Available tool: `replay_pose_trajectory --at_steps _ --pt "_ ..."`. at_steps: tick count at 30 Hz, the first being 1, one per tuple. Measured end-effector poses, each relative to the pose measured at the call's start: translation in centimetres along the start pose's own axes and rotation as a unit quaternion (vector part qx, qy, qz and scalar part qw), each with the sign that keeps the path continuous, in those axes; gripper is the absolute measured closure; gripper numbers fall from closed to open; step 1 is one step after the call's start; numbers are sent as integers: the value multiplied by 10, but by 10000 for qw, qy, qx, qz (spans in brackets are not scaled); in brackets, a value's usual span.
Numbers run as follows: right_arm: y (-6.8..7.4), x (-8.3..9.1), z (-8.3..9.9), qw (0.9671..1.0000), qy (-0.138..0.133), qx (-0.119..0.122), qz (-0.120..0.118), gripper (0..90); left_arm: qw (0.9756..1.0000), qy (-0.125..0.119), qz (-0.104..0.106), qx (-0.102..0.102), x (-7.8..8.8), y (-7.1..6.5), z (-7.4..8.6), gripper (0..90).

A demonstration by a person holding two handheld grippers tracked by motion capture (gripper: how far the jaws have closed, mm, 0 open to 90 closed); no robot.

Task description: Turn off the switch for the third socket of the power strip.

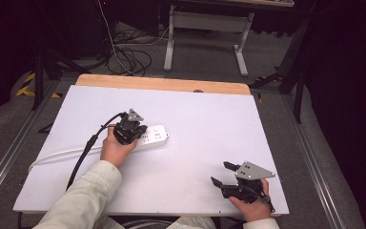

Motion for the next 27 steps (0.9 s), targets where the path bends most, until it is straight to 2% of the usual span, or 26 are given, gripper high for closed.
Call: replay_pose_trajectory --at_steps 1,4,8,15,24,27 --pt "0 0 0 10000 2 4 -1 296 10000 1 28 19 0 0 0 900" --pt "0 0 0 10000 19 13 -3 296 9990 -58 334 304 1 7 2 900" --pt "0 -1 0 10000 30 21 -9 297 9998 -66 167 125 1 3 2 900" --pt "1 -1 0 10000 30 25 -30 296 9998 -57 167 117 1 3 2 900" --pt "2 -2 0 10000 42 25 -50 296 9993 -49 299 196 0 6 2 900" --pt "1 -1 0 10000 38 27 -47 296 9995 -53 271 155 0 5 2 900"
Point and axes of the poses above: each handheld gripper's, and its own axes: x roughly backward along the jaws, z roughly out of its underside, y roughly to its left, the point moved 2 cm from there along -x, roughly forward along the jaws, and after that the axes turned 2 degrees about y, right-handed, at the moved point
